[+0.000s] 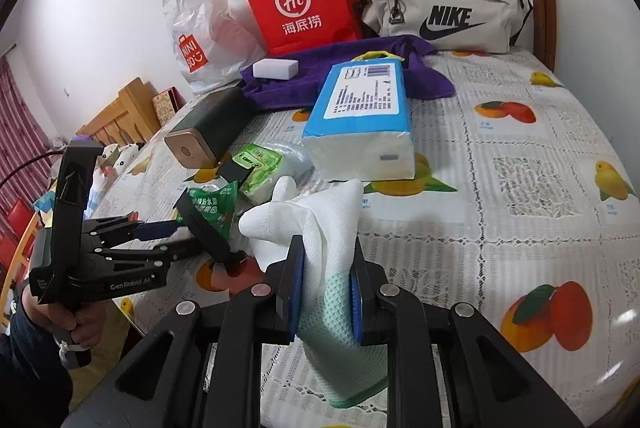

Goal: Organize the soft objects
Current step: 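Grasp the white tissue with the left tool while the right tool holds the glove, then carry tissue and glove to the purple towel and release the tissue from the left tool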

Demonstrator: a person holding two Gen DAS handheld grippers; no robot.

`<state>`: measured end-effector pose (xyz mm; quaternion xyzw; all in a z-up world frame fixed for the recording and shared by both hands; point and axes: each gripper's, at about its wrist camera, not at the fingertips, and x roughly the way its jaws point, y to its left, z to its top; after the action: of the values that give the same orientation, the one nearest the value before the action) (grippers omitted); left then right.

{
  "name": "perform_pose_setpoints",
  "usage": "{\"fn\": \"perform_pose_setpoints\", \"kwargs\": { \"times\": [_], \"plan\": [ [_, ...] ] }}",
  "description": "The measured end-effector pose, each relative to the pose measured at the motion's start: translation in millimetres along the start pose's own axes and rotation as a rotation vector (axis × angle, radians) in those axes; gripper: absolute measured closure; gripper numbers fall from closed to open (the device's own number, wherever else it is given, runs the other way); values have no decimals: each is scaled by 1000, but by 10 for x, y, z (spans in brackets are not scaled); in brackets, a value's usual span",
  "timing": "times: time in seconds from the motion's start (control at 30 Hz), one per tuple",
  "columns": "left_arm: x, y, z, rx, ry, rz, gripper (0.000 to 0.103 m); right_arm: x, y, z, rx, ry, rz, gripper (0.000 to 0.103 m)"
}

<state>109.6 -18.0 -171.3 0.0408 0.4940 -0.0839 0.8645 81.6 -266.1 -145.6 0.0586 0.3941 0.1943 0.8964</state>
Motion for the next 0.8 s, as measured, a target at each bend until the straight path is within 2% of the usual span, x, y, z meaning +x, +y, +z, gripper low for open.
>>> {"fn": "perform_pose_setpoints", "kwargs": {
  "times": [0.13,0.27,0.37,0.8],
  "plan": [
    [-16,181,45,-54,0,-2,80,17,52,28,-11,-7,9,83],
    [-107,383,52,-101,-24,21,80,41,109,47,-20,-7,12,83],
    [-224,534,63,-143,-51,8,80,55,140,45,-22,0,6,83],
    [-678,716,37,-175,-151,18,80,-110,268,71,-37,-25,-14,83]
  ]
}}
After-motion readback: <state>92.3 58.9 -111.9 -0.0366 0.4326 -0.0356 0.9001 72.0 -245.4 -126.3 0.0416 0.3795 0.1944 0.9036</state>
